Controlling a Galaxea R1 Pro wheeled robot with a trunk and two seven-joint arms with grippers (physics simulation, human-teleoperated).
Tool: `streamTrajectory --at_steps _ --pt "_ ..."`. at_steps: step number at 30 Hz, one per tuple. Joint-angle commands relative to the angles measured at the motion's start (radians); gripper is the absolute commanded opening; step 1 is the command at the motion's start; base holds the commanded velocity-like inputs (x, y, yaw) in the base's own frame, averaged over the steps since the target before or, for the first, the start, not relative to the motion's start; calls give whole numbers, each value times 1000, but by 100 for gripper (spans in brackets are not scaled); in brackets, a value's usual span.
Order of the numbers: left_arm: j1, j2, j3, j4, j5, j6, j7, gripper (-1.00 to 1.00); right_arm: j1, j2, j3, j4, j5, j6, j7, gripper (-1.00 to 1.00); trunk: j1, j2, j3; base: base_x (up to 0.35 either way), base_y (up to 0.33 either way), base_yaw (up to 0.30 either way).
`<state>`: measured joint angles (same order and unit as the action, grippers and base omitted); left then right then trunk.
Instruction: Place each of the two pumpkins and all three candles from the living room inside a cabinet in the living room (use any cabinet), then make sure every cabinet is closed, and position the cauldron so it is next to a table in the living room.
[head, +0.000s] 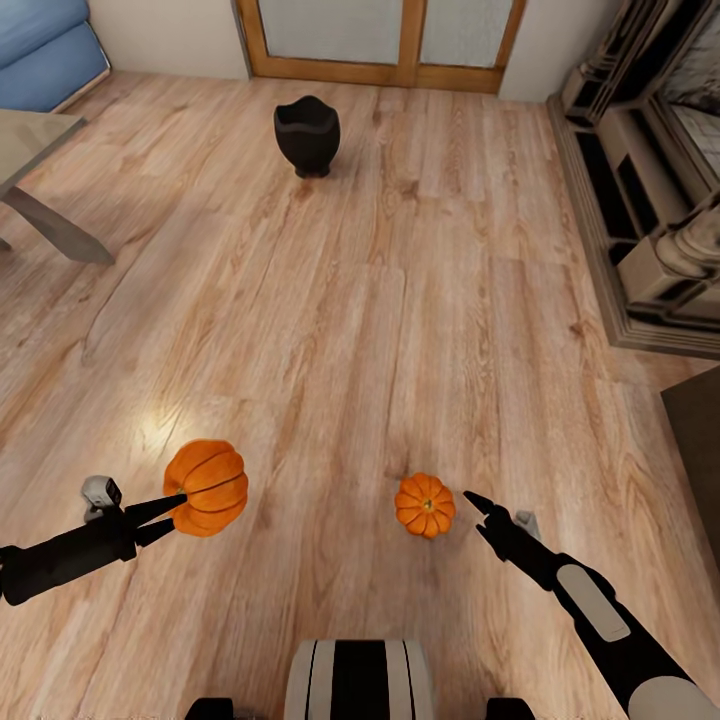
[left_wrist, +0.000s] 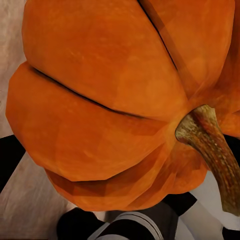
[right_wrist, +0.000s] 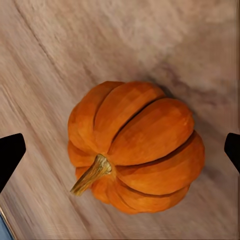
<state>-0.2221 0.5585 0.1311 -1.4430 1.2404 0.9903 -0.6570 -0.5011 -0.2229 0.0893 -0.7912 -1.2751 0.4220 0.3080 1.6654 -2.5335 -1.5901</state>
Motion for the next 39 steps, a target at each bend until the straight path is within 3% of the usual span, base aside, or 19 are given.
streamTrajectory --at_steps 1,20,27,39 --pt "0 0 1 0 2 5 -3 -100 0 0 3 0 -5 -1 2 100 0 0 -4 0 0 0" --pt "0 3 9 -5 2 5 -3 -100 0 0 20 -22 10 -3 18 100 8 -5 -74 0 0 0" --pt "0 3 9 -6 2 5 -3 -100 0 1 37 -34 135 -2 93 100 9 -5 -78 0 0 0" --pt "0 3 9 -7 2 5 -3 -100 0 1 38 -34 152 -3 106 100 11 -6 -97 0 0 0"
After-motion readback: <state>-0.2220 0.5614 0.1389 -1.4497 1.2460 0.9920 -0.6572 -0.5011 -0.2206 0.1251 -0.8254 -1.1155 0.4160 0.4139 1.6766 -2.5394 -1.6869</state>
